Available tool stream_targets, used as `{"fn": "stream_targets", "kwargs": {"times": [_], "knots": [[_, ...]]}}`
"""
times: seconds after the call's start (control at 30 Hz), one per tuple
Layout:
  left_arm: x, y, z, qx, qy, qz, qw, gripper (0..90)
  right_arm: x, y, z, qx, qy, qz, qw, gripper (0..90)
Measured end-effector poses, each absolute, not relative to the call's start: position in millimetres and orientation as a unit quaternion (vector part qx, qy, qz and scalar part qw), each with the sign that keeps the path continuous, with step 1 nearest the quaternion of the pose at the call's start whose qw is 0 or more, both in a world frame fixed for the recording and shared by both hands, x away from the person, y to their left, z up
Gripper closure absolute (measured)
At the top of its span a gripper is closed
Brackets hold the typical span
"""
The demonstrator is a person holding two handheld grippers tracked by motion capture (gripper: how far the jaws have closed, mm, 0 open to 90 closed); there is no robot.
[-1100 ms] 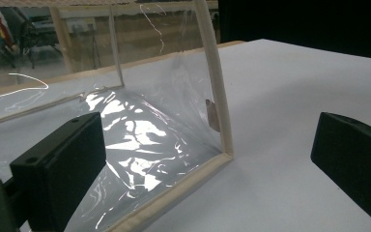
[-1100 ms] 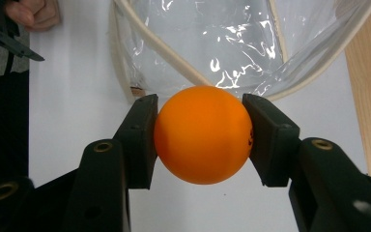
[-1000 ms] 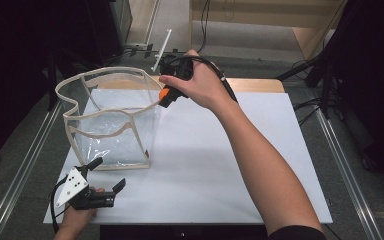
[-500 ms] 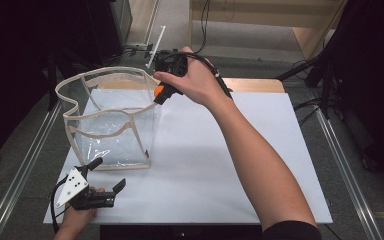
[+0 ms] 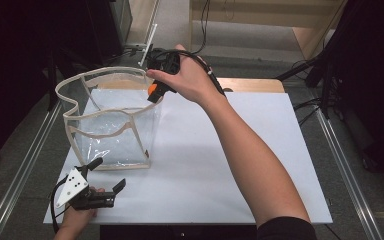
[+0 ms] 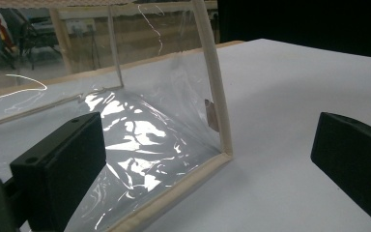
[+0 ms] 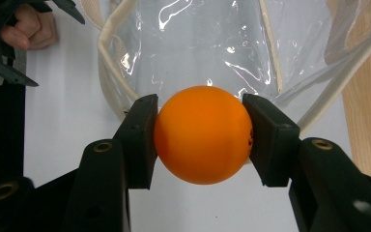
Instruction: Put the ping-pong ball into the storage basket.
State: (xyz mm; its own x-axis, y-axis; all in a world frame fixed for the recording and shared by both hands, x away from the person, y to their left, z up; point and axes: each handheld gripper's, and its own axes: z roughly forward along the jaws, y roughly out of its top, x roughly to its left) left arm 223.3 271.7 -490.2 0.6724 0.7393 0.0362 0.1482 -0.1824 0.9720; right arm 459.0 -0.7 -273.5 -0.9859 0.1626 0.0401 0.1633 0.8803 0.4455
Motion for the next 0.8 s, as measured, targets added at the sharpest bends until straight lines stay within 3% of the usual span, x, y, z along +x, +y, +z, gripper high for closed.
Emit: {"fn": "stream_targets", "kwargs": {"times": [0.3,0.43,0.8], "knots": [[223,272,-490,0.722,0.306,0.264,0.561,0.0,463,5,-276,-0.089,-0.969,-0.23,0.006,46.9],[223,272,-490,0.722,0.307,0.263,0.562,0.0,464,3,-276,-0.089,-0.967,-0.238,0.009,40.6],[223,272,-490,0.723,0.306,0.264,0.561,0.0,459,-15,-275,-0.105,-0.965,-0.241,0.015,33.8]]}}
